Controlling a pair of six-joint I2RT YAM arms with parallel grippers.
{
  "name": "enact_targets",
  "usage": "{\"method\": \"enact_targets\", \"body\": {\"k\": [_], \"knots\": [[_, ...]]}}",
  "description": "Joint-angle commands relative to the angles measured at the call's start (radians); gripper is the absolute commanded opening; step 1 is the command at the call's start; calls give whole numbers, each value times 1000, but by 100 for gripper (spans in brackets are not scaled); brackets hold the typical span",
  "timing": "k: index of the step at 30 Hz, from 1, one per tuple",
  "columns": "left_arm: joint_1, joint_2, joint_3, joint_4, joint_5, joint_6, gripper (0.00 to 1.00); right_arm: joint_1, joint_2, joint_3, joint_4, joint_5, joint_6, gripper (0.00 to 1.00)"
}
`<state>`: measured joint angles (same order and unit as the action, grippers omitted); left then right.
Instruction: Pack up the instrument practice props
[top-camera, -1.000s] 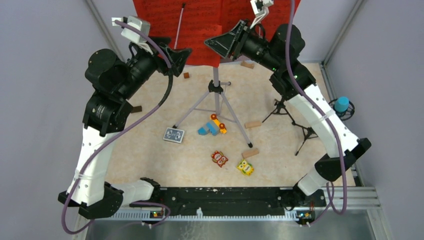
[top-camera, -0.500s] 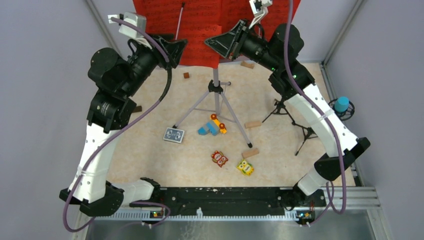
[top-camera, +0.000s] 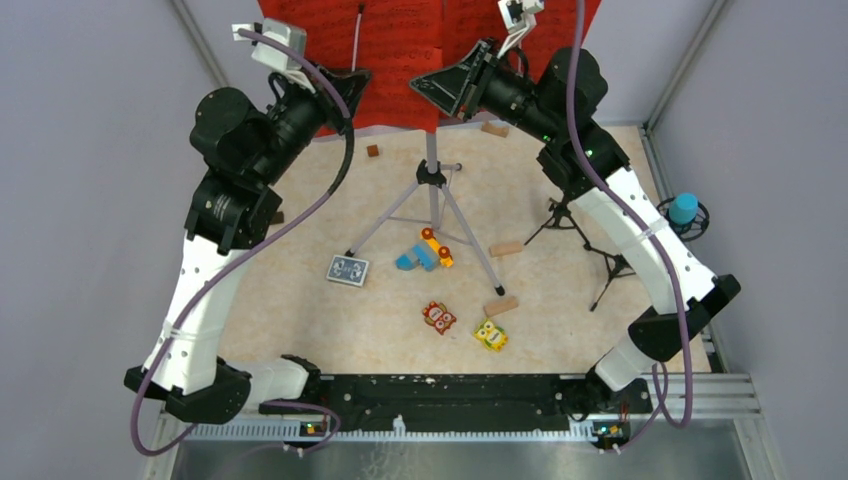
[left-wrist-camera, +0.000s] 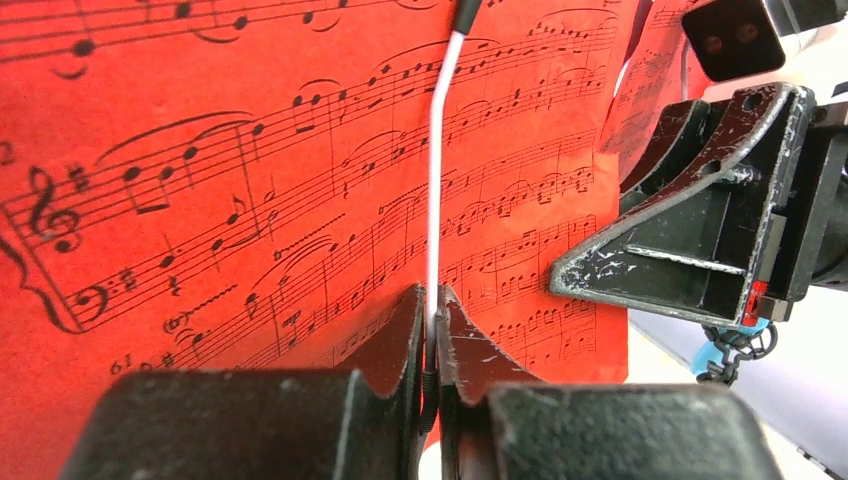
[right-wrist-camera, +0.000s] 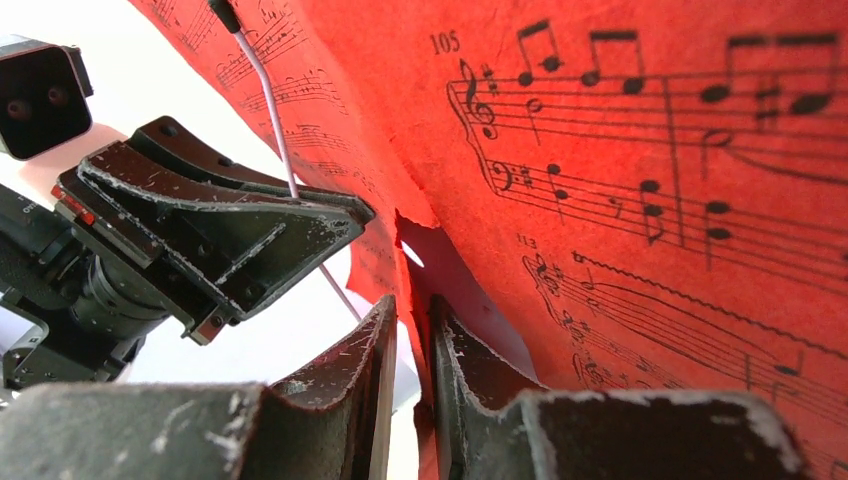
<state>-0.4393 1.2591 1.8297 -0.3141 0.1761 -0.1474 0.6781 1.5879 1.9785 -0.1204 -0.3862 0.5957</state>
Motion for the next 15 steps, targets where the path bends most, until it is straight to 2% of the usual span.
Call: {"method": "enact_targets", "body": {"k": [1,3,7,15], "knots": [[0,-33,0,74,3,13,4,6,-11,23,28,13,-20,18],[0,-65,-40,108,2,20,1,7,-10,23,34,13,-27,18],[1,-120,-116,162,4,31,0,7,-4,35,44,6,-61,16],[0,-144,-141,186,47,46,0,6,7,57,78,-34,-105,7]]}}
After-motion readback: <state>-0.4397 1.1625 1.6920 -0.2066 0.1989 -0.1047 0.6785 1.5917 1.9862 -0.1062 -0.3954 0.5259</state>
